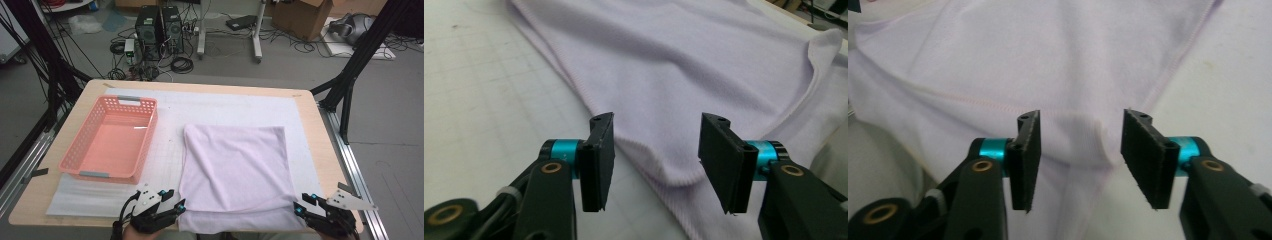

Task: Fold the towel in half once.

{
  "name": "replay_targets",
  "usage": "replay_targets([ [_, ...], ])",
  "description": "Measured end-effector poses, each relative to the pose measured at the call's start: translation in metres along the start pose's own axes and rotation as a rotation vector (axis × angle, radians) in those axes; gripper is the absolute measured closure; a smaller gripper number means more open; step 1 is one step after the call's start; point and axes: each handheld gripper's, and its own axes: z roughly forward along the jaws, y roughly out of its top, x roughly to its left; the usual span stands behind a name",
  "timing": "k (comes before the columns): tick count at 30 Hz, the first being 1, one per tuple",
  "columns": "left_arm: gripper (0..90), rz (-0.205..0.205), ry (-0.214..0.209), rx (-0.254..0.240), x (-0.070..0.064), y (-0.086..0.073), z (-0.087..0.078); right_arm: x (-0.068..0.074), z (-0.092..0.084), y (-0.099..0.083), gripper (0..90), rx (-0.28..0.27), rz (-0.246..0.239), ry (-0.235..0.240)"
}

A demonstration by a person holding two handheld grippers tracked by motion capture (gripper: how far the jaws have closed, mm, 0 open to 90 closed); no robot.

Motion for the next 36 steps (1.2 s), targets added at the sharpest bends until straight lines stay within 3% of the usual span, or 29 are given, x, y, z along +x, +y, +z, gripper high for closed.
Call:
replay_targets([
  [4, 44.3, 0.045, -0.024, 0.047, -0.005, -0.003, 0.015, -0.001, 0.025, 0.006, 48.5, 0.041, -0.026, 0.01],
  [5, 44.4, 0.056, -0.032, 0.055, -0.006, -0.005, 0.017, -0.001, 0.03, 0.006, 53.6, 0.056, -0.03, 0.008],
  [8, 50.2, 0.109, -0.024, 0.066, -0.01, -0.008, 0.019, -0.001, 0.036, 0.004, 82.8, 0.089, -0.044, 0.033],
  [10, 63.3, 0.144, -0.001, 0.065, -0.013, -0.009, 0.018, -0.001, 0.033, 0.004, 84.6, 0.079, -0.041, 0.04],
  [12, 80.2, 0.159, 0.011, 0.05, -0.014, -0.008, 0.015, -0.003, 0.028, 0.003, 84.7, 0.051, -0.027, 0.035],
  [13, 83.8, 0.161, 0.013, 0.036, -0.016, -0.007, 0.014, -0.005, 0.024, 0.003, 84.7, 0.034, -0.014, 0.035],
  [18, 85.1, 0.117, -0.021, -0.064, -0.018, 0.002, -0.001, -0.008, 0.009, 0.003, 84.7, -0.039, 0.026, 0.063],
  [21, 84.8, 0.095, -0.037, -0.109, -0.02, 0.006, -0.014, -0.005, 0.001, 0.004, 84.7, -0.061, 0.012, 0.079],
  [25, 84.8, 0.09, -0.059, -0.134, -0.023, 0.006, -0.028, 0.001, -0.01, 0.004, 84.7, -0.084, -0.024, 0.101],
  [29, 84.8, 0.098, -0.086, -0.106, -0.028, -0.001, -0.035, 0.006, -0.02, 0.001, 84.7, -0.087, -0.052, 0.118],
  [33, 84.3, 0.107, -0.121, -0.041, -0.035, -0.014, -0.035, 0.007, -0.026, -0.01, 83.5, -0.038, -0.065, 0.131],
  [35, 79.6, 0.107, -0.141, 0.004, -0.036, -0.018, -0.031, 0.007, -0.026, -0.016, 73.0, 0.009, -0.076, 0.119],
  [36, 71.4, 0.095, -0.135, 0.011, -0.035, -0.019, -0.029, 0.005, -0.026, -0.019, 65.6, 0.027, -0.058, 0.114],
])
